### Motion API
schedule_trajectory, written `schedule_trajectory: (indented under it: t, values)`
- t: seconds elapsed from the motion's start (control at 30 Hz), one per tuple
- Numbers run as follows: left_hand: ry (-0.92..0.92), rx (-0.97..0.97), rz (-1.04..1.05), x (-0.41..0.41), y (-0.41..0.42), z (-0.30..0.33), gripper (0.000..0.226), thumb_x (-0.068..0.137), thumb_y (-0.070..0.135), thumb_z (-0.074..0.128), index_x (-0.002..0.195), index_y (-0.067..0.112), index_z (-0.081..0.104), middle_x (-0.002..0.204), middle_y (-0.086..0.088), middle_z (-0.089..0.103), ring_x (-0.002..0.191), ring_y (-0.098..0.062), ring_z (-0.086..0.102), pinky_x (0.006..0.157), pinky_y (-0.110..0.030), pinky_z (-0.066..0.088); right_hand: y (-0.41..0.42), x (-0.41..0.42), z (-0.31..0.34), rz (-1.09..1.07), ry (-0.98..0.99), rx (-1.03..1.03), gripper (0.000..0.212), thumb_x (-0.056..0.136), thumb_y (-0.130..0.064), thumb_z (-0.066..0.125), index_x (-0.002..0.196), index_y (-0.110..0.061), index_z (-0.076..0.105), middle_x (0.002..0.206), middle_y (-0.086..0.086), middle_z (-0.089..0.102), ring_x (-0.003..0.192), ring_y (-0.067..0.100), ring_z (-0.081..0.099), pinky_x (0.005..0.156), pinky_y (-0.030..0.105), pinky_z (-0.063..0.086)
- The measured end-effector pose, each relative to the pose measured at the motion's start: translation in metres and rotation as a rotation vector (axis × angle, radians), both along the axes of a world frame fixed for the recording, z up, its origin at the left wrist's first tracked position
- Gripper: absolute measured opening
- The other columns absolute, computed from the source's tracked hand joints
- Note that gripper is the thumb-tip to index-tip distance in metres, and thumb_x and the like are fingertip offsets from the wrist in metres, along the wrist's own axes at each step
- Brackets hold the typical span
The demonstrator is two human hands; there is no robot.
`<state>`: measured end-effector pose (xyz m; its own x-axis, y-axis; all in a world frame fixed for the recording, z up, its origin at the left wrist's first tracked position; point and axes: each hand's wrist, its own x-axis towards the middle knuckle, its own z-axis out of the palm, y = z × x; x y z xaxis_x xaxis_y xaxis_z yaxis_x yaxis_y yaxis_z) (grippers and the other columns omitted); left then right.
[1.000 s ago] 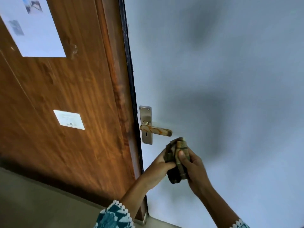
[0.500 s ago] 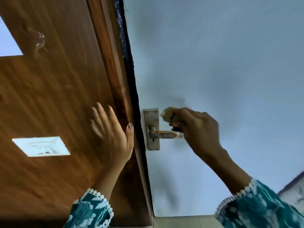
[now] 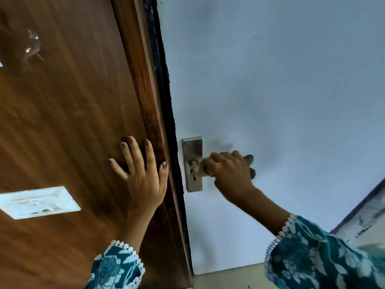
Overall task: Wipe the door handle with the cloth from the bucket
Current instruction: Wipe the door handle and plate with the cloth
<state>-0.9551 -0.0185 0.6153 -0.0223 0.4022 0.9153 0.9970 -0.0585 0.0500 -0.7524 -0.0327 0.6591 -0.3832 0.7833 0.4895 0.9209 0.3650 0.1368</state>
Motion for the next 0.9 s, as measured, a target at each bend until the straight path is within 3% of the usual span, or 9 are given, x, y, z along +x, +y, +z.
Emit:
schedule_trajectory:
  t: [0.2,0.3,0.37,0.47,0.57,0.63,0.7,0.8,0.9]
  values:
    - [0.003,0.062,-0.006,0.006,0.005,-0.004,0.058,0.100,0.039,0.026,0.146,0.004,0.023,0.151,-0.020,0.017,0.148,-0.025,-0.003,0.111,-0.062,-0.002,-0.002,0.031,0.012,-0.085,-0.003,-0.165,0.040,0.065,0.007,0.055,0.092,-0.017,0.073,0.089,0.007,0.068,0.077,0.030,0.065,0.071,0.035,0.043]
    - [-0.024,0.048,-0.026,0.012,0.003,-0.004,0.060,0.100,0.039,0.027,0.145,0.001,0.023,0.151,-0.021,0.018,0.148,-0.024,-0.004,0.109,-0.066,0.002,-0.001,-0.005,0.016,-0.046,-0.087,-0.115,0.034,0.067,-0.006,0.041,0.072,-0.019,0.072,0.069,0.004,0.066,0.062,0.027,0.064,0.063,0.030,0.045]
    - [-0.031,0.030,-0.023,0.013,0.001,-0.004,0.061,0.100,0.040,0.028,0.144,-0.001,0.024,0.151,-0.021,0.018,0.148,-0.024,-0.006,0.107,-0.066,0.004,-0.004,-0.033,0.019,0.021,-0.140,-0.065,0.012,0.058,-0.012,0.059,0.056,-0.020,0.067,0.053,0.000,0.061,0.049,0.023,0.061,0.055,0.024,0.044]
    - [-0.021,0.008,-0.030,0.012,0.000,-0.004,0.063,0.099,0.042,0.030,0.144,-0.002,0.023,0.151,-0.022,0.015,0.148,-0.024,-0.008,0.109,-0.064,-0.001,-0.004,-0.046,0.018,0.091,-0.165,-0.072,0.017,0.045,-0.007,0.077,0.053,-0.018,0.066,0.051,0.002,0.062,0.048,0.023,0.061,0.055,0.025,0.044]
    - [-0.019,0.020,-0.030,0.013,0.001,-0.003,0.063,0.097,0.038,0.036,0.142,-0.004,0.025,0.150,-0.021,0.018,0.148,-0.025,-0.009,0.106,-0.067,0.001,0.005,-0.022,0.016,0.059,-0.118,-0.028,0.015,0.061,-0.007,0.060,0.063,-0.020,0.067,0.059,0.000,0.064,0.054,0.023,0.063,0.058,0.027,0.042]
    - [-0.039,0.030,-0.021,0.016,0.004,-0.004,0.064,0.094,0.034,0.041,0.141,-0.005,0.026,0.150,-0.021,0.019,0.148,-0.026,-0.007,0.104,-0.069,0.004,0.011,0.005,0.014,0.002,-0.119,-0.120,0.024,0.071,-0.005,0.050,0.076,-0.019,0.069,0.072,0.001,0.068,0.066,0.025,0.064,0.066,0.030,0.041]
    - [-0.047,0.037,-0.005,0.018,0.006,-0.006,0.064,0.093,0.032,0.044,0.140,-0.006,0.026,0.149,-0.022,0.020,0.147,-0.031,0.001,0.102,-0.072,0.008,0.012,0.032,0.018,-0.017,-0.103,-0.177,0.021,0.074,-0.006,0.060,0.085,-0.022,0.070,0.082,-0.001,0.070,0.072,0.024,0.065,0.069,0.029,0.036]
    - [-0.046,0.054,0.009,0.020,0.008,-0.005,0.062,0.094,0.031,0.042,0.140,-0.006,0.026,0.148,-0.023,0.020,0.148,-0.029,-0.001,0.101,-0.073,0.011,0.013,0.045,0.023,-0.014,-0.149,-0.249,0.029,0.079,-0.008,0.055,0.100,-0.024,0.068,0.096,-0.002,0.069,0.085,0.022,0.064,0.075,0.029,0.034]
    - [-0.056,0.062,0.011,0.020,0.008,-0.005,0.061,0.094,0.031,0.042,0.140,-0.007,0.027,0.148,-0.023,0.021,0.148,-0.025,-0.006,0.102,-0.072,0.010,0.013,0.013,0.021,0.043,-0.177,-0.204,0.030,0.074,-0.006,0.055,0.093,-0.023,0.070,0.085,0.001,0.069,0.076,0.026,0.065,0.074,0.031,0.040]
